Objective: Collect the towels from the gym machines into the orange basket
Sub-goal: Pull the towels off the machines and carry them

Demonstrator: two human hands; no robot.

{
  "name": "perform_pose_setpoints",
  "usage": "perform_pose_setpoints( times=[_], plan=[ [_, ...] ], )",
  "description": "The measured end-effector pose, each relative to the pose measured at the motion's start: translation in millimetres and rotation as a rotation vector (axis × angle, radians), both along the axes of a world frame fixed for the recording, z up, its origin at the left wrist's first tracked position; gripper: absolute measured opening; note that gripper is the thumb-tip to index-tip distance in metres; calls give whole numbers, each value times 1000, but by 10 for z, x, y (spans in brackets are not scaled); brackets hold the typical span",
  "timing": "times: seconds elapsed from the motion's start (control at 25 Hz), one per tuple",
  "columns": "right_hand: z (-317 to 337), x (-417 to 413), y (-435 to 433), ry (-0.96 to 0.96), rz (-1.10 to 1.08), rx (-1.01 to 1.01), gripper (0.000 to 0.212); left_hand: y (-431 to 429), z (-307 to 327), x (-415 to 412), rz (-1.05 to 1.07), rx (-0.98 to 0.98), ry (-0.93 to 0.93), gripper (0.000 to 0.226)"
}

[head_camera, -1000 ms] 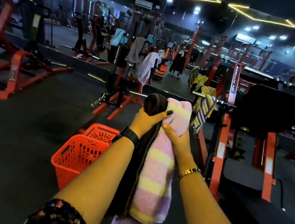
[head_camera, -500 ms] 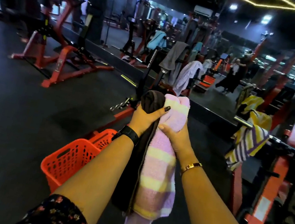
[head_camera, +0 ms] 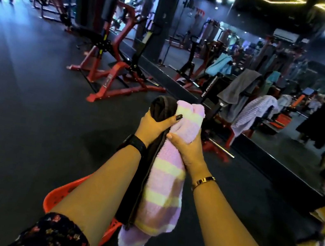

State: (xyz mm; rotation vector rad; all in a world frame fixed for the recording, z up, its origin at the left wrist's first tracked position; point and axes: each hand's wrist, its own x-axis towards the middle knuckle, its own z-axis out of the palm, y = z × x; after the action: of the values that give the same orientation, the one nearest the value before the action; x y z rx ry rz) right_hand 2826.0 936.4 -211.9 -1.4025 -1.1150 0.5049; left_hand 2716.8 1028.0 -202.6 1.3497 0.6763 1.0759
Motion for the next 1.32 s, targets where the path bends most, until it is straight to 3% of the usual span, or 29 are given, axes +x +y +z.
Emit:
perform_pose_setpoints(
  times=[0.12, 0.36, 0.68, 0.8, 1.08, 1.32],
  plan=[
    [-22, 157, 479, 32, 57, 34, 72, 404, -2, 111, 62, 5, 28, 85],
    [-106, 227, 1463, 22, 319, 31, 87, 1070, -93, 22, 295, -19, 11, 65],
    [-274, 262, 2285, 15, 630, 15, 87, 1383, -193, -11, 672, -38, 35, 80],
    [-496, 222, 2377, 37, 714, -9, 89, 1370, -434, -51, 754, -96, 29, 84],
    [-1003, 5, 2760, -64, 817, -130, 128, 1512, -1020, -225, 925, -203, 19, 79],
    [-1802, -237, 3197, -66, 781, -273, 127, 1953, -1834, -454, 977, -341, 31, 78]
  ],
)
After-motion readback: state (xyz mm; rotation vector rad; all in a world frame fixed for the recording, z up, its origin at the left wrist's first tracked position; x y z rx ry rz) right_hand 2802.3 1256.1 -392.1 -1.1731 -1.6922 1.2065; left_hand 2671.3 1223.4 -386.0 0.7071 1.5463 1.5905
